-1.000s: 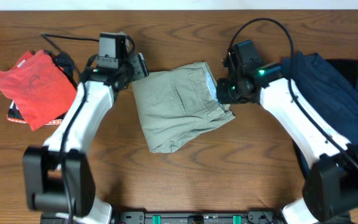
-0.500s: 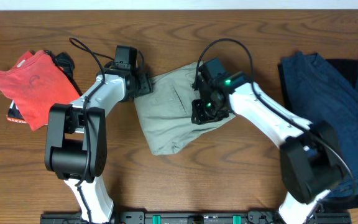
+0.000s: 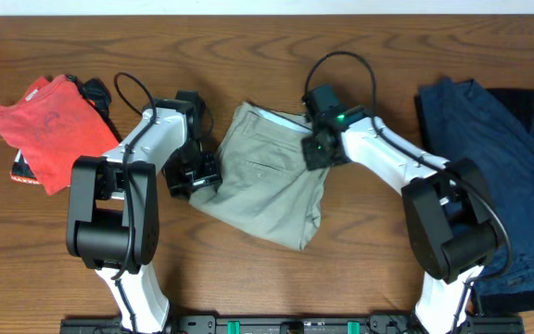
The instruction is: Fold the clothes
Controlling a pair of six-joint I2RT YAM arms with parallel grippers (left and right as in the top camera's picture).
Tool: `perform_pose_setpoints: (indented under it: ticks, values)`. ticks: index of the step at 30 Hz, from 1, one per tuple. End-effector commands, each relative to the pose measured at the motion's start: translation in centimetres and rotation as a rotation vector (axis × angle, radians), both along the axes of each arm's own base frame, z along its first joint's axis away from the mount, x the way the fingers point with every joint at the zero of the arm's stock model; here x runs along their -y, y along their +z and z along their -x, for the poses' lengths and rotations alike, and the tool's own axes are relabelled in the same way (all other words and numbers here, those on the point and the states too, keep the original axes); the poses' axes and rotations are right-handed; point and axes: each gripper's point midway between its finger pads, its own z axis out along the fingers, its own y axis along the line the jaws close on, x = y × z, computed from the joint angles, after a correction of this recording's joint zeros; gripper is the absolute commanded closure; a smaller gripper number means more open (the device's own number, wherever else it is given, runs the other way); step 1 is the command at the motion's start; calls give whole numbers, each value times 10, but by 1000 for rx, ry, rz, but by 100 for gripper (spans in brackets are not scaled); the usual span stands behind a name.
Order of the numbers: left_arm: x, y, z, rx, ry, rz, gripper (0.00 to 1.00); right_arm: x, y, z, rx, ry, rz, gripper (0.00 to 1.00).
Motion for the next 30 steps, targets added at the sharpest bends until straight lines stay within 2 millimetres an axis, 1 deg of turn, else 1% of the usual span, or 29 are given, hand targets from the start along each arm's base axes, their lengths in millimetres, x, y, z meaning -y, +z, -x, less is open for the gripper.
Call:
perform_pose_setpoints:
  ticks: [1,2,5,7,9,10,11,13,15,18,20,24,26,28,30]
  values:
    - [9,11,2,17,-19,73,36,20,20,-21,94,3,100,51]
    - [9,17,-2,49,-21,75,36,19,27,-22,102,3,97,51]
    - [11,45,-24,211,-45,95,35,21,51,-19,127,-9,83,48]
    - [10,65,-40,331,-51,89,31,23,67,-15,142,-25,71,47]
    - [11,84,-57,445,-57,91,14,25,84,-11,160,-41,57,46]
    - [12,92,-66,503,-69,98,10,26,92,-9,170,-45,51,43]
    - [13,98,-73,542,-81,102,7,27,99,-7,180,-46,46,41]
    - [15,102,-83,593,-105,107,2,29,112,-2,194,-46,39,39]
    - [18,97,-86,596,-145,120,1,31,120,3,199,-46,37,38]
    - [30,79,-85,558,-230,188,1,34,125,12,179,-58,34,38]
    - [35,66,-83,523,-251,219,0,36,124,18,156,-64,36,38]
    - [52,43,-76,466,-319,330,0,39,121,26,121,-62,48,38]
    - [53,29,-74,428,-322,341,0,40,120,28,112,-61,52,38]
    - [54,18,-71,403,-339,353,0,41,120,29,106,-63,55,38]
    - [61,9,-65,374,-359,407,0,41,119,31,100,-77,53,38]
